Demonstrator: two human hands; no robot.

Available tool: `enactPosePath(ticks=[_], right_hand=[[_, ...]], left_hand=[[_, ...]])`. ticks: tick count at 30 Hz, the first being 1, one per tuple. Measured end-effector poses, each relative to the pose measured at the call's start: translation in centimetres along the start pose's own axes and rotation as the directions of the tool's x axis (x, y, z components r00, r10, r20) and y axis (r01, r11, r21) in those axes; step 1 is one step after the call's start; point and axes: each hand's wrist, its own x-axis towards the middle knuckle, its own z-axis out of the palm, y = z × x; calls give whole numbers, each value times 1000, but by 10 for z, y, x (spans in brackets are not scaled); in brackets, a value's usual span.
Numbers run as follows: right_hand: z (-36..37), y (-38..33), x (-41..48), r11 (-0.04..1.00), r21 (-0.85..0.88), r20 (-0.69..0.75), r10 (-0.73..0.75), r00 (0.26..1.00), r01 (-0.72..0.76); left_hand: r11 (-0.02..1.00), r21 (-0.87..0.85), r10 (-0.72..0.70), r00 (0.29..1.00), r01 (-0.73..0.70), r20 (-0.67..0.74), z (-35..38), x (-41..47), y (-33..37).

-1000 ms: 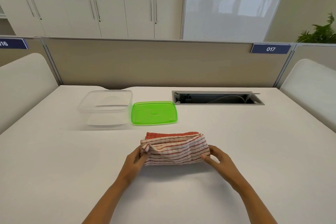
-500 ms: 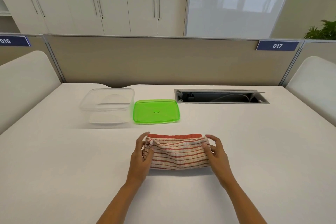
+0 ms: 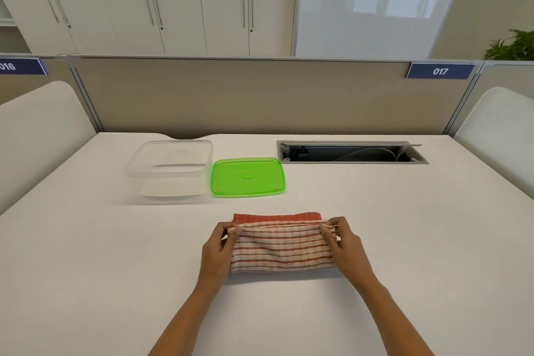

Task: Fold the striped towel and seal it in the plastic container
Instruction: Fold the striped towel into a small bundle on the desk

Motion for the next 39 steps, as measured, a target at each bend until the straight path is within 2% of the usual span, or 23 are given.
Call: enactPosePath(ticks=[7,10,14,18,20,22,25,28,33,36,39], right_hand=[[7,-6,-6,985,160,-139,85,987,-63],[5,-8,-7,984,171,-133,63,989,-40],[5,-5,-5,986,163,-185,45,982,-15],[6,-10,-1,982,187,-250,83,965,-36],[5,-13,1,980,198,-266,85,960,-32],[5,-17,3,980,197,-286,81,955,-25],[7,-18,13,986,162,-308,80,948,-31],[10,-17,27,993,105,-274,76,959,-49],[6,-20,43,970,211,-100,143,985,-119],[4,-8,45,963,172,-3,213,977,-210],[7,1,40,969,130,-16,212,977,-208]], left_hand=[[996,-65,-64,998,64,-1,7,-2,7],[986,-153,-57,994,71,89,0,4,1],[981,-161,-63,959,111,276,-6,10,-1],[932,-249,-173,926,264,335,-7,13,-5],[906,-287,-219,926,310,309,-7,13,-5],[917,-271,-225,941,292,254,-5,13,0],[984,-65,-156,982,163,103,4,14,9],[990,115,-77,997,77,-4,13,12,17],[975,164,-137,986,151,-90,20,14,15],[968,158,-173,976,193,-130,21,14,10],[960,167,-197,965,226,-173,24,15,7]])
